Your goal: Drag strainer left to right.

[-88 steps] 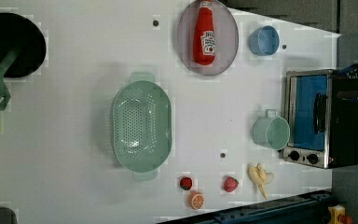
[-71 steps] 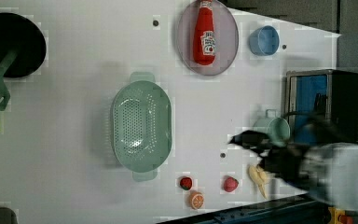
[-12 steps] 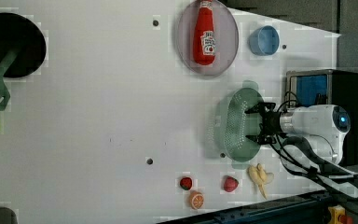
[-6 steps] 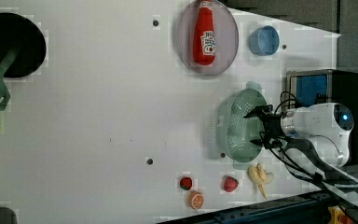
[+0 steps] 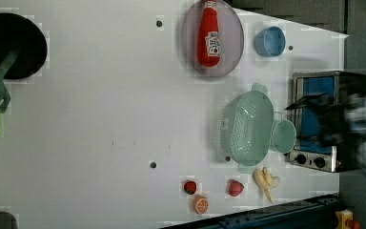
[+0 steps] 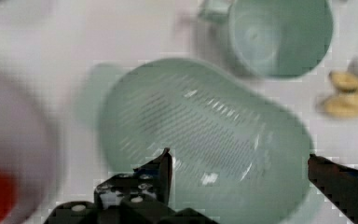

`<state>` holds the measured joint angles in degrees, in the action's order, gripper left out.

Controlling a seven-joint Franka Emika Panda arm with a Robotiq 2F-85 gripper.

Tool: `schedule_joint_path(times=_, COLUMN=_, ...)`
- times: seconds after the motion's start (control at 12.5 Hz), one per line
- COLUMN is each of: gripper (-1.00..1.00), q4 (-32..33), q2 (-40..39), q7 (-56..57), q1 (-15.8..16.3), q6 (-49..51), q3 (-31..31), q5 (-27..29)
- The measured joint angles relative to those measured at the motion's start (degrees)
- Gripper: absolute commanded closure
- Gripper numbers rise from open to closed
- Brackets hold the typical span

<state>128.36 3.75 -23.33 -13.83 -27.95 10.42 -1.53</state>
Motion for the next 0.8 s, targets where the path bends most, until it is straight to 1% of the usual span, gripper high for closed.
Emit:
schedule_joint_path(times=0.08, gripper=-1.00, q4=-3.6, q2=3.7, q7=3.7, q1=-0.2, q6=6.5, q3=-0.7, q5=1.6)
schedule_joint_path(times=0.16, gripper=-1.00, q4=-6.9, q2=7.2, q7=7.4, q1=-0.3, q6=11.0, q3=-1.5, q5=3.3)
schedule_joint_path(times=0.24, gripper=-1.00, q4=-9.7, q2=10.3, q7=10.4, q1=-0.2, q6=14.3, q3=-2.5, q5=4.0)
schedule_joint_path(times=0.32, gripper=-1.00, q4=-12.8, q2=13.0, q7=12.7, q1=-0.3, q6=18.2, q3=-3.2, q5=3.9)
schedule_joint_path(times=0.48, gripper=-1.00, q4=-19.4, q2=15.8, q7=15.9, q1=-0.4, q6=26.6, q3=-3.7, q5=3.2)
schedule_joint_path(times=0.56, gripper=-1.00, q4=-21.1, q2=17.1, q7=16.9, q1=-0.4, q6=27.9, q3=-3.3, q5=2.6)
schedule_joint_path(times=0.64, gripper=-1.00, q4=-22.6, q2=17.7, q7=17.7, q1=-0.7, q6=29.5, q3=-2.7, q5=3.7)
schedule_joint_path(times=0.8, gripper=-1.00, q4=-22.8, q2=17.6, q7=19.6, q1=-0.1, q6=29.4, q3=-2.6, q5=4.3)
